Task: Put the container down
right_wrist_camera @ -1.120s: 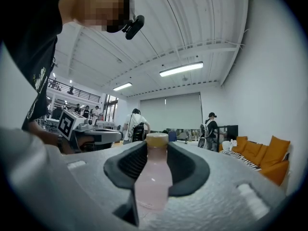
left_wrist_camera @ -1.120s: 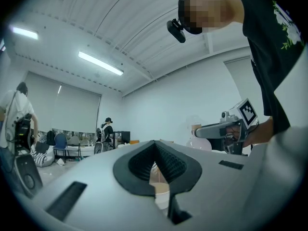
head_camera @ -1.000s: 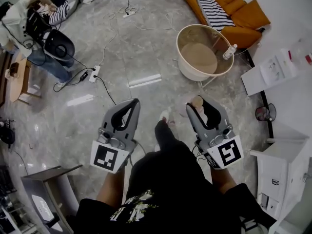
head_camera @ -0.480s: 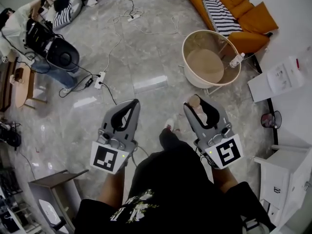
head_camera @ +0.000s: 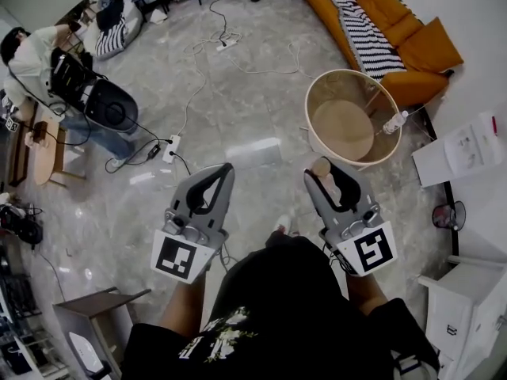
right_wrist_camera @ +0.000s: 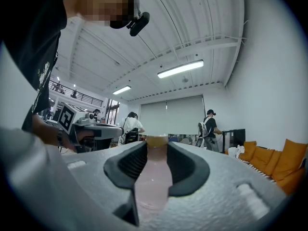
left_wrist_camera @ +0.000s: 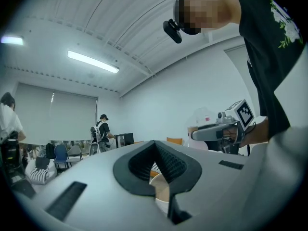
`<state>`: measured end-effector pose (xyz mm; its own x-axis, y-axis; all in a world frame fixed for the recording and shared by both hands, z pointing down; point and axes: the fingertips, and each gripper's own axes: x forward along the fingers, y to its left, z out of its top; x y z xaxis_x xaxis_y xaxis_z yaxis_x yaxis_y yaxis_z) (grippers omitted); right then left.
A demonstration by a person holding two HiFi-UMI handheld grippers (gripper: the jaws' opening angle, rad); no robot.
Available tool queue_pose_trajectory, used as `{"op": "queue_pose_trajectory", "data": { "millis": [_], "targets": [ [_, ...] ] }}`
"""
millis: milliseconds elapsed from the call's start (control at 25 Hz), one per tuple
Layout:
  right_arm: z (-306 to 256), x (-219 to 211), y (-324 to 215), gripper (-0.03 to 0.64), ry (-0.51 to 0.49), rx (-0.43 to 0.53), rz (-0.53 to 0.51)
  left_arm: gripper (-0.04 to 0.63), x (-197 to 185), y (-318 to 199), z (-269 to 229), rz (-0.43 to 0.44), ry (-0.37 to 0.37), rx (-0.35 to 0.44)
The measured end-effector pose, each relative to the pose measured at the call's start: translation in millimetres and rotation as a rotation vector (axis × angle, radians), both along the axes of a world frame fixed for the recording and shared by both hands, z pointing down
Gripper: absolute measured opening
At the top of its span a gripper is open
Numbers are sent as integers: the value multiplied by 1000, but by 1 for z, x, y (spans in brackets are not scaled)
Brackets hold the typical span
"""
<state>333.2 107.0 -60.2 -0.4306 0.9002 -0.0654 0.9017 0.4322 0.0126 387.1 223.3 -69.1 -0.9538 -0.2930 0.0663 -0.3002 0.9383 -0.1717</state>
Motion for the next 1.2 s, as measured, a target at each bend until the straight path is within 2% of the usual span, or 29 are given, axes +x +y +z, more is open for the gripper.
{"op": "queue_pose_trajectory", "data": {
  "millis": [160, 480, 760, 920, 1040, 1200],
  "targets": [
    [1, -35, 10, 121, -18, -34, -11, 2, -31, 9, 1, -10, -6, -10],
    [9, -64, 27, 121, -7, 2, -15, 2, -61, 28, 16, -22, 19, 34],
    [16, -82, 18, 121, 1, 30, 62, 0, -92, 25, 27, 53, 26, 53],
    [20, -106, 4, 121, 0, 39, 132, 2, -127, 17, 27, 117, 22, 76],
    [27, -126, -4, 121, 22, 54, 183, 2, -152, 10, 28, 166, 14, 61],
    [33, -149, -7, 121, 33, 61, 237, 2, -183, 11, 39, 209, 35, 90]
  ]
}}
